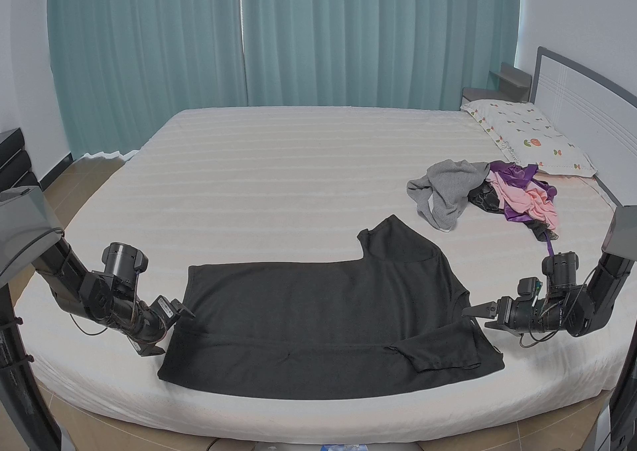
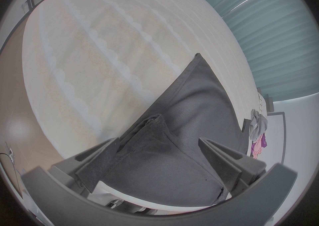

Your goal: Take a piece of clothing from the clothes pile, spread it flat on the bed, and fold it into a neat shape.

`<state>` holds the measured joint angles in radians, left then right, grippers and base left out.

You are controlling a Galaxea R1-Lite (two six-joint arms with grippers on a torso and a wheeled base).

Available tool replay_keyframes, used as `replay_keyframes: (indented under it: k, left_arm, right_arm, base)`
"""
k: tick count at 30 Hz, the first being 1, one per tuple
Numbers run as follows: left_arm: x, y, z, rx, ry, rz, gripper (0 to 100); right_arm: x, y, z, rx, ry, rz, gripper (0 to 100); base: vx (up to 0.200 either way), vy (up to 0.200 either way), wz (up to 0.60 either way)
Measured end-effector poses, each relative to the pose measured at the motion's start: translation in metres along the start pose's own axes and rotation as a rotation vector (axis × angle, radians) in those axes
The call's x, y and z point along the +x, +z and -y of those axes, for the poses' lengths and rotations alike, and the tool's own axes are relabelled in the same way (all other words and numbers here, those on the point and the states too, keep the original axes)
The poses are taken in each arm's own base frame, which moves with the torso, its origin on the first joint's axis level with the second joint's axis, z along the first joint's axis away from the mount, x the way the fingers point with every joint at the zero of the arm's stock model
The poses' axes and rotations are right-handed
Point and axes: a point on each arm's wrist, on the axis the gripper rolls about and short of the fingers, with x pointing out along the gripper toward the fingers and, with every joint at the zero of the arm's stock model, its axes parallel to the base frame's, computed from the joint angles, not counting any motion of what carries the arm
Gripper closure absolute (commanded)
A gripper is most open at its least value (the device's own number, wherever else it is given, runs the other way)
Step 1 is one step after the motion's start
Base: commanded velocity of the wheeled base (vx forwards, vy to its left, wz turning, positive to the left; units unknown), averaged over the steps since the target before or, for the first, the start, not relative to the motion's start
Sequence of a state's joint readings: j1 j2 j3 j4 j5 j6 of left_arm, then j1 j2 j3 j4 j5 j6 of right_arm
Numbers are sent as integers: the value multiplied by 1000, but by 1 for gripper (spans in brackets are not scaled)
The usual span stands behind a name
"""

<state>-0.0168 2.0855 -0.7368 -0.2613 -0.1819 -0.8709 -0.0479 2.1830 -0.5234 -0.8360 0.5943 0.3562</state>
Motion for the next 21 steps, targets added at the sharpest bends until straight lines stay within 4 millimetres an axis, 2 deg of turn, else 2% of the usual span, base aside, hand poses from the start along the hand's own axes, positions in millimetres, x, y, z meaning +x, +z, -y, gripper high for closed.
replay_keyframes:
  k: [10, 15, 21]
  left_arm:
    - [-32, -5, -8, -11, -91, -33, 0]
    - [-38, -4, -8, -21, -104, -22, 0]
    - [-40, -1, -9, -30, -127, -32, 0]
  right_arm:
    - [-3, -8, 2, 58, 6, -26, 0]
    - [-5, -10, 1, 54, 11, -20, 0]
    - [-7, -10, -1, 37, 25, 16, 0]
  base:
    - [0, 0, 0]
    - [0, 0, 0]
    - [0, 200, 0]
